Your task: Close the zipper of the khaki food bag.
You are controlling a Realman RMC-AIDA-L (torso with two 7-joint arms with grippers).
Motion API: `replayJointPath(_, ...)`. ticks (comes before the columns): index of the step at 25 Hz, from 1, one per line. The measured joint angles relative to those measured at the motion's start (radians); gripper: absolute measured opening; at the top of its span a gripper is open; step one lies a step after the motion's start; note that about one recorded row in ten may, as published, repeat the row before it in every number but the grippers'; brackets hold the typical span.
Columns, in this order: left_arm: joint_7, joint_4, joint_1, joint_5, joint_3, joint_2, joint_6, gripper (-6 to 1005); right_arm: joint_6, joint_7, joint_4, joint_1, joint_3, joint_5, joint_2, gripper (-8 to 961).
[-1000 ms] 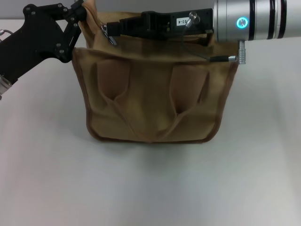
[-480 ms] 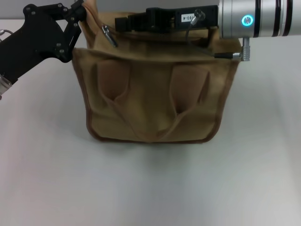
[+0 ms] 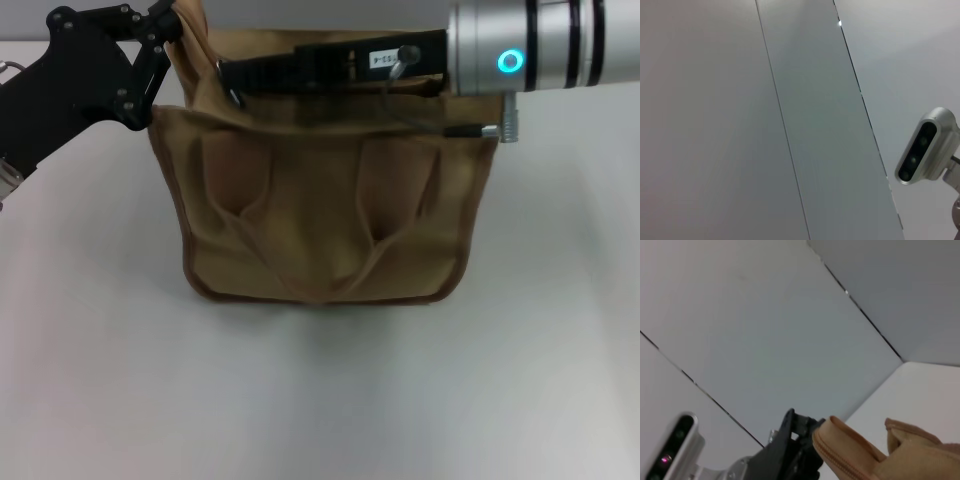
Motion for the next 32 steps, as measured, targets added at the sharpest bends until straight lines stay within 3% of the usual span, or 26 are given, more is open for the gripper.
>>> replayJointPath(5,-0.001,0.000,0.000,0.000,0.005,0.000,0.004,26,0.064,-0.001,-0.004,0.005,-0.121,0.069,0.001,282)
replayJointPath(8,-0.001,0.000,0.000,0.000,0.007,-0.001,0.005,26,0.092,-0.001,-0.013,0.010,-0.166,0.084,0.001,274)
replayJointPath(12,-0.001,0.000,0.001,-0.002,0.004,-0.001,0.009,25,0.095,-0.001,-0.025,0.001,-0.169,0.094,0.002,198)
replayJointPath(19,-0.001,0.000,0.008,-0.004,0.001,-0.001,0.011,24,0.079,-0.080,-0.111,-0.099,-0.183,0.184,0.002,92)
replayJointPath(32,-0.001,0.000,0.011,-0.007,0.002,0.000,0.016,26,0.055,-0.117,-0.117,-0.142,-0.188,0.208,-0.006,11)
